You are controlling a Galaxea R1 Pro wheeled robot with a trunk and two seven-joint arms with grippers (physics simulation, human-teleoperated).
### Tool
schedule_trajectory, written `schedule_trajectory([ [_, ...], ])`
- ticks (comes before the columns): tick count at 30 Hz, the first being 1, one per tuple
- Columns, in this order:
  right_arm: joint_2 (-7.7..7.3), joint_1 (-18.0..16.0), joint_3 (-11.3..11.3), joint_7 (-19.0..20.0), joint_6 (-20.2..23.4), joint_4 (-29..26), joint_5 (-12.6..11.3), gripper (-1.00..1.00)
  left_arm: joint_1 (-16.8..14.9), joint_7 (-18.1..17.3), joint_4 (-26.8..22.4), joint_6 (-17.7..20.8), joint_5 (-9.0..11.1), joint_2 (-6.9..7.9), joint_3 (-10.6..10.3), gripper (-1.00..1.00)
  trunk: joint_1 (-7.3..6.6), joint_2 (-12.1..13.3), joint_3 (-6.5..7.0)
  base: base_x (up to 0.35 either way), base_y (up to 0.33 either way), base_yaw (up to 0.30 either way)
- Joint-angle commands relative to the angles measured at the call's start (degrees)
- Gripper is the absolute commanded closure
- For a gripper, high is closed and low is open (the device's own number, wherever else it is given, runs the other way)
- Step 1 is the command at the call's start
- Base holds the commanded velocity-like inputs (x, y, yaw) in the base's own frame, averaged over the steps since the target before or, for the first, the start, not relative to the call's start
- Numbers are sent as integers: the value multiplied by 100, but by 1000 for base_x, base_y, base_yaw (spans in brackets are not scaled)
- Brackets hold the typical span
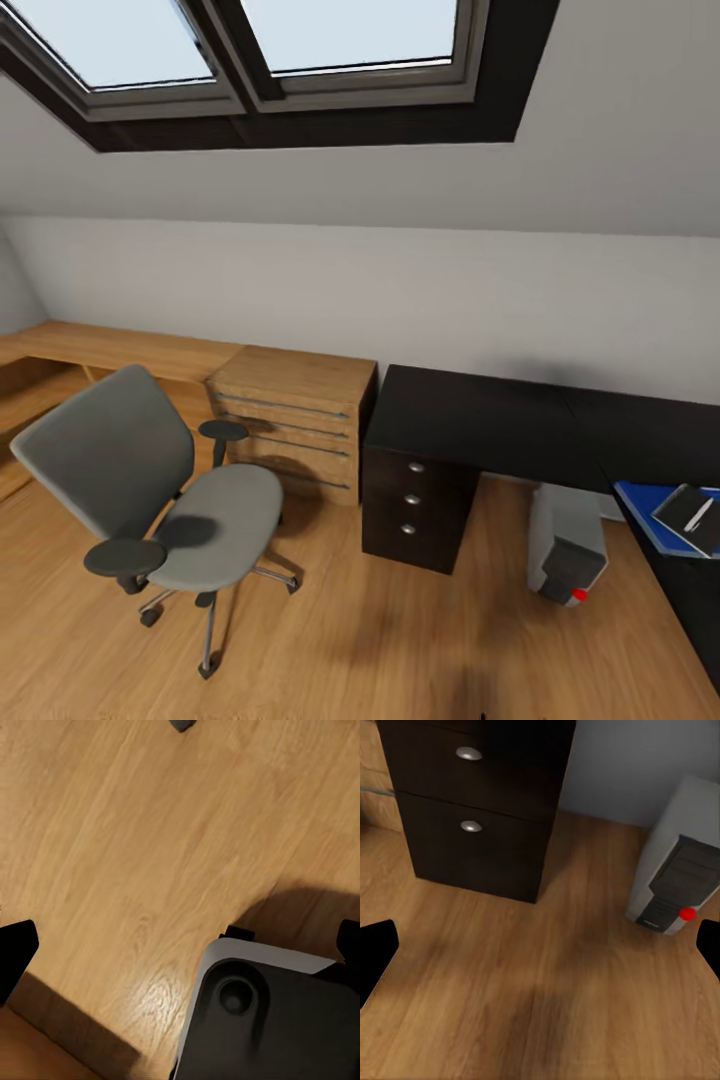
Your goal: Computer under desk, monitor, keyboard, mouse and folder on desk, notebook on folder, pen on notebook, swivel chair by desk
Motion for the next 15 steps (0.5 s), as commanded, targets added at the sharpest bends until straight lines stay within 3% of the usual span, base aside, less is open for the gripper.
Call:
schedule_trajectory([
  [1, 3, -4, 49, -29, -24, 12, -21, -100, 1, 46, -32, -393, 24, 5, -50, -100, 2, -9, -10, 0, 0, 284],
  [2, 3, -3, 48, -29, -29, 12, -21, -100, 40, 50, -40, -965, 23, 5, -51, -100, 2, -9, -10, 0, 0, 284],
  [3, 3, -2, 47, -29, -30, 12, -21, -100, 66, 50, -43, -1210, 22, 5, -51, -100, 2, -9, -10, 0, 0, 284],
  [4, 3, -1, 45, -27, -32, 12, -24, -100, 178, 87, -58, -2122, 35, -2, -55, -100, 2, -9, -10, 0, 0, 284],
  [7, 3, -1, 45, -28, -29, 12, -28, -100, 204, 122, -55, -2370, 53, 10, -37, -100, 2, -9, -10, 0, 0, 284],
  [15, 3, -1, 45, -21, 5, 13, -33, -100, 208, 123, -31, -2376, 56, 28, -26, -100, 2, -9, -10, 0, 0, 284],
])
